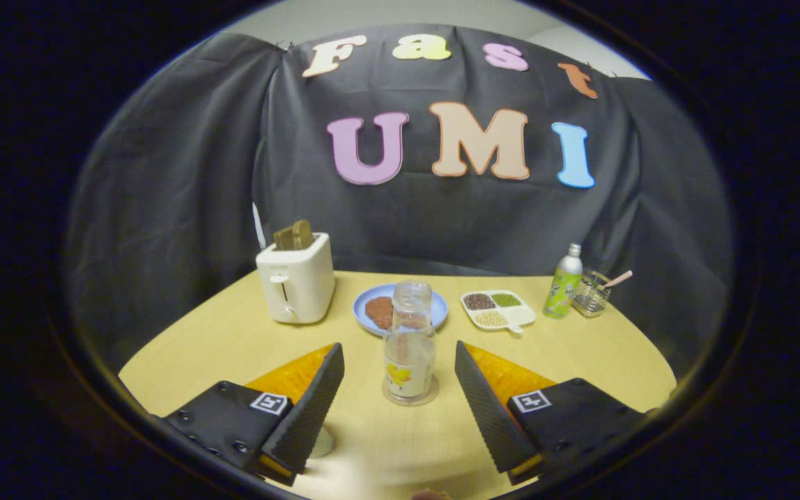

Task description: Take the bottle from table, then pour the juice into the cup, finally place the bottle on the coaster

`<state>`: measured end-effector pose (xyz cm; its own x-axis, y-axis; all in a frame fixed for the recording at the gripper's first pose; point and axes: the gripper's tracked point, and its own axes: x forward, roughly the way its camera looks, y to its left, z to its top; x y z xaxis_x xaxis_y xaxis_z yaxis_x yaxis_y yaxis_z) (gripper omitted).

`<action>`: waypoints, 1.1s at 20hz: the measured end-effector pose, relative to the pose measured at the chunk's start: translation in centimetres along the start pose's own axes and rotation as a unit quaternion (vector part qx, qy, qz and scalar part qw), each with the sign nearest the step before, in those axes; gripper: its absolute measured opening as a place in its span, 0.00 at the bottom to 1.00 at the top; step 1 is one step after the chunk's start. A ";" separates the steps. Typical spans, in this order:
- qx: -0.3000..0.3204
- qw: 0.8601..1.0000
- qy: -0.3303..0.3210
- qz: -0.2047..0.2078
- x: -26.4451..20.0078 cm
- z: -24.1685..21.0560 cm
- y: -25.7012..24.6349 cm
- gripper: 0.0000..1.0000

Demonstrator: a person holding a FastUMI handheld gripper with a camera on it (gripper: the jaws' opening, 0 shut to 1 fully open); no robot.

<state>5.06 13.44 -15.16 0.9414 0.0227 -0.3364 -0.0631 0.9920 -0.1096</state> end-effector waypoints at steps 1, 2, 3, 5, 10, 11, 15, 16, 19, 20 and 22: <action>0.002 1.000 -0.010 -0.005 -1.2 0.7 -0.2 1.00; 0.008 1.000 -0.025 -0.009 -2.3 1.6 -0.4 1.00; 0.010 0.999 -0.042 -0.011 -3.4 2.3 -0.5 1.00; 0.012 0.998 -0.060 -0.023 -5.2 2.9 -1.3 1.00; 0.035 0.996 -0.073 -0.034 -8.3 2.0 -2.4 1.00; 0.041 0.996 -0.072 -0.035 -8.7 1.8 -2.6 1.00; 0.057 0.994 -0.080 -0.045 -9.6 2.1 -3.9 1.00; 0.056 0.994 -0.083 -0.045 -9.9 2.2 -4.1 1.00; 0.052 0.994 -0.086 -0.044 -10.5 2.7 -4.5 1.00; 0.046 0.994 -0.089 -0.046 -10.8 3.0 -4.7 1.00; 0.039 0.993 -0.099 -0.048 -11.4 3.3 -4.9 1.00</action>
<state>-4.21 8.76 -7.68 0.9891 -0.0559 -0.1361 0.0485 0.9972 -0.0567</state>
